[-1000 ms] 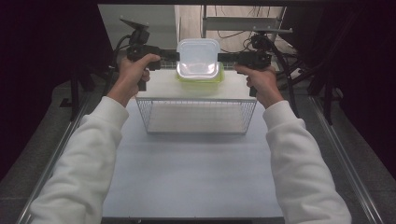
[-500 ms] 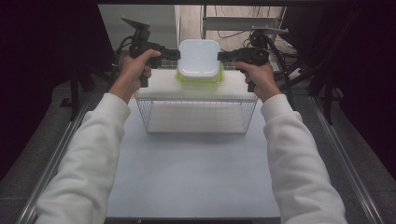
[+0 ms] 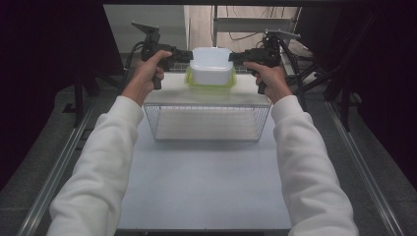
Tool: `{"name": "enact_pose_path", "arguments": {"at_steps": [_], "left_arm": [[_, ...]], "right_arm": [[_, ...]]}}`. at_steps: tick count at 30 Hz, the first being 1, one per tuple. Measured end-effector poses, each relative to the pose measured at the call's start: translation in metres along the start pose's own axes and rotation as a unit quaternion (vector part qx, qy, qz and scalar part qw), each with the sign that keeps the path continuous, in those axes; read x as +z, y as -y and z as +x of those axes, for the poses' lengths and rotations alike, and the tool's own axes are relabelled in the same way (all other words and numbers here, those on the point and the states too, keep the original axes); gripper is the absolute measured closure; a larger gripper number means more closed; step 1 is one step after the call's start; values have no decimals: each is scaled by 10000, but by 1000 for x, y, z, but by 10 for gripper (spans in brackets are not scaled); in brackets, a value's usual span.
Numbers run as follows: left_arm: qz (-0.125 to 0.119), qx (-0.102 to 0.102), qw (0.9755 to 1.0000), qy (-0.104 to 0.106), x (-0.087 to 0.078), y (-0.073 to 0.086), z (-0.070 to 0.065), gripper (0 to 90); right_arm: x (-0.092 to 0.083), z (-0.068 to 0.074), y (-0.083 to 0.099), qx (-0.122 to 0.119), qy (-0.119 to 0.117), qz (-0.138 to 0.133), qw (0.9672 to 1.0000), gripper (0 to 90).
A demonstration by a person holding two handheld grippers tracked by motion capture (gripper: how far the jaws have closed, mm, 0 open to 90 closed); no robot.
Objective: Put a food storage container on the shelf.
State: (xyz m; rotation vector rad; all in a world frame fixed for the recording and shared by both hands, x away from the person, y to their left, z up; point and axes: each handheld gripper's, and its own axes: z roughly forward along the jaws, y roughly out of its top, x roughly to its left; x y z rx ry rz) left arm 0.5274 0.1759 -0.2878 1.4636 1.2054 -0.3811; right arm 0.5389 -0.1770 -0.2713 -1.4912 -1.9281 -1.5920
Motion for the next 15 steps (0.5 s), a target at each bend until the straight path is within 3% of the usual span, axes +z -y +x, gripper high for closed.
{"name": "enact_pose_path", "arguments": {"at_steps": [2, 6, 9, 12, 15], "left_arm": [[-31, 81, 10000, 14, 3, 1, 1, 678], [-179, 406, 9989, -181, 4, 5, -3, 534], [-318, 785, 9956, -396, -2, 11, -11, 438], [-422, 986, 9933, -426, -13, 19, -18, 392], [-561, 1196, 9897, -542, -29, 35, -27, 365]], "right_arm": [[0, -1, 1, -74, -21, -19, 10000, 643], [1, 1, 4, -238, -10, -163, 9996, 501], [-8, 4, 10, -589, 54, -442, 9973, 425], [-20, 6, 17, -799, 9, -576, 9951, 379], [-40, 10, 29, -1194, 101, -647, 9907, 333]]}}
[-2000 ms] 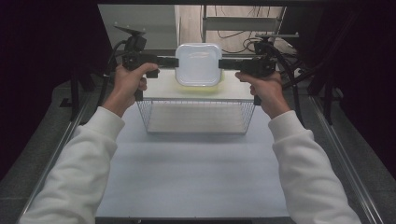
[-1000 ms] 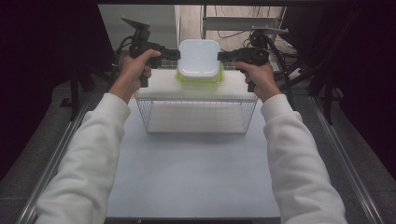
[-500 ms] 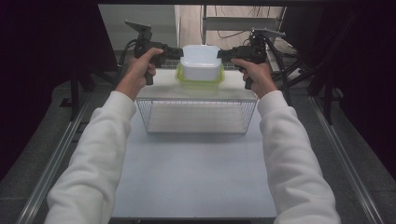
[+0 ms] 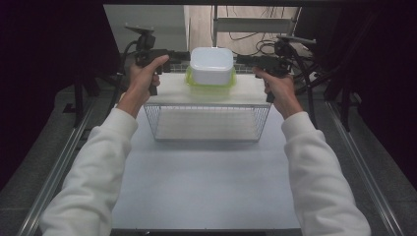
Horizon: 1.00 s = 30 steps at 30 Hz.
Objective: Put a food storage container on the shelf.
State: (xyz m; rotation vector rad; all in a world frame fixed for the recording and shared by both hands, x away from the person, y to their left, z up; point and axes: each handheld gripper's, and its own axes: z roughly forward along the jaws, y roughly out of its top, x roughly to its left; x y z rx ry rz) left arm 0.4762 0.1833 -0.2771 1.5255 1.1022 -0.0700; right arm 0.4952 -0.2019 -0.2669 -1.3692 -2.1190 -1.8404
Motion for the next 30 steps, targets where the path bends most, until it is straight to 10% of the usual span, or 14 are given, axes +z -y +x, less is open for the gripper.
{"name": "enact_pose_path", "arguments": {"at_steps": [13, 21, 23, 30], "left_arm": [[98, 973, 9949, -238, -64, 122, -23, 293], [673, 1027, 9908, -578, -69, 214, -5, 274], [883, 1106, 9866, -807, -66, 223, -2, 260], [919, 963, 9867, -930, -66, 234, 5, 256]], "right_arm": [[-91, 12, 91, -1347, 579, 31, 9892, 241], [-120, -3, 175, -1389, 467, 338, 9886, 234], [-120, -8, 190, -1313, 446, 467, 9892, 233], [-115, -11, 200, -1247, 519, 575, 9892, 206]]}}
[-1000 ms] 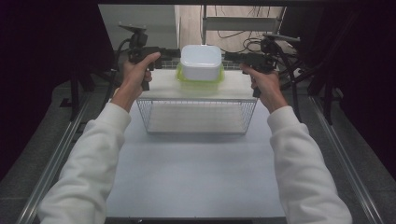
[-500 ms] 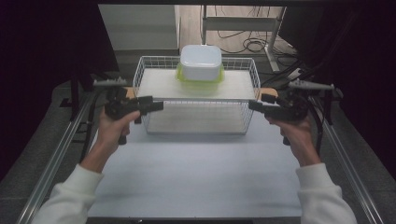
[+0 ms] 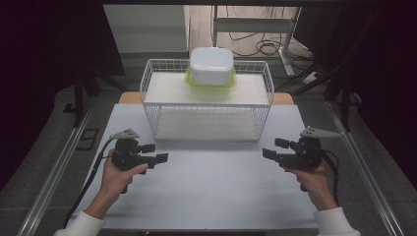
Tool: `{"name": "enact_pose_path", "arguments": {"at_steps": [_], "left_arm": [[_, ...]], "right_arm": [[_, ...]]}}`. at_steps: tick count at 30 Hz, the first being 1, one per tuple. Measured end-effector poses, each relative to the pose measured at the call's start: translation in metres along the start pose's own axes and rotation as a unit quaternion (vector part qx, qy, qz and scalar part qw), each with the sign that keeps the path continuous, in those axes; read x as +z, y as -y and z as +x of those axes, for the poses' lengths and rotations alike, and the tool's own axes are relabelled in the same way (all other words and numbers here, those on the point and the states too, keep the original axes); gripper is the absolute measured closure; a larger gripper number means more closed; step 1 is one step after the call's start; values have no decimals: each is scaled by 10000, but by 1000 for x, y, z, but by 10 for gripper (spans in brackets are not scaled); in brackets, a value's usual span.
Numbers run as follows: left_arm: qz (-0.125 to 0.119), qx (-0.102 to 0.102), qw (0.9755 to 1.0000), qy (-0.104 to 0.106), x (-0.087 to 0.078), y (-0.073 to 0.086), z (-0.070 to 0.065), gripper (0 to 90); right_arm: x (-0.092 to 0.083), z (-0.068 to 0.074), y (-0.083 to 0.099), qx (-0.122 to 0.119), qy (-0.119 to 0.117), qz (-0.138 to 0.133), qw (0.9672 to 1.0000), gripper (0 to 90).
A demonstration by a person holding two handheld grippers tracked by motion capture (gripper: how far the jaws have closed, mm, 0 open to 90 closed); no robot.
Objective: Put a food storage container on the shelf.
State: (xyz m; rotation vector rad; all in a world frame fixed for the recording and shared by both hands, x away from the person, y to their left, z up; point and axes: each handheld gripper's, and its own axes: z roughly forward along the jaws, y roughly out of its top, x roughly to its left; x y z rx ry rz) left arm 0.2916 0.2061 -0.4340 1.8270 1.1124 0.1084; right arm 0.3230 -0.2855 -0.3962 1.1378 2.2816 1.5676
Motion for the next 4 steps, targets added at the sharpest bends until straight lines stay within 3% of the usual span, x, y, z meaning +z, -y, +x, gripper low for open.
{"name": "enact_pose_path", "arguments": {"at_steps": [4], "left_arm": [[-55, -47, 10000, -61, -2, 1, 3, 243]], "right_arm": [[3, -2, 4, 60, 56, -20, 10000, 170]]}}
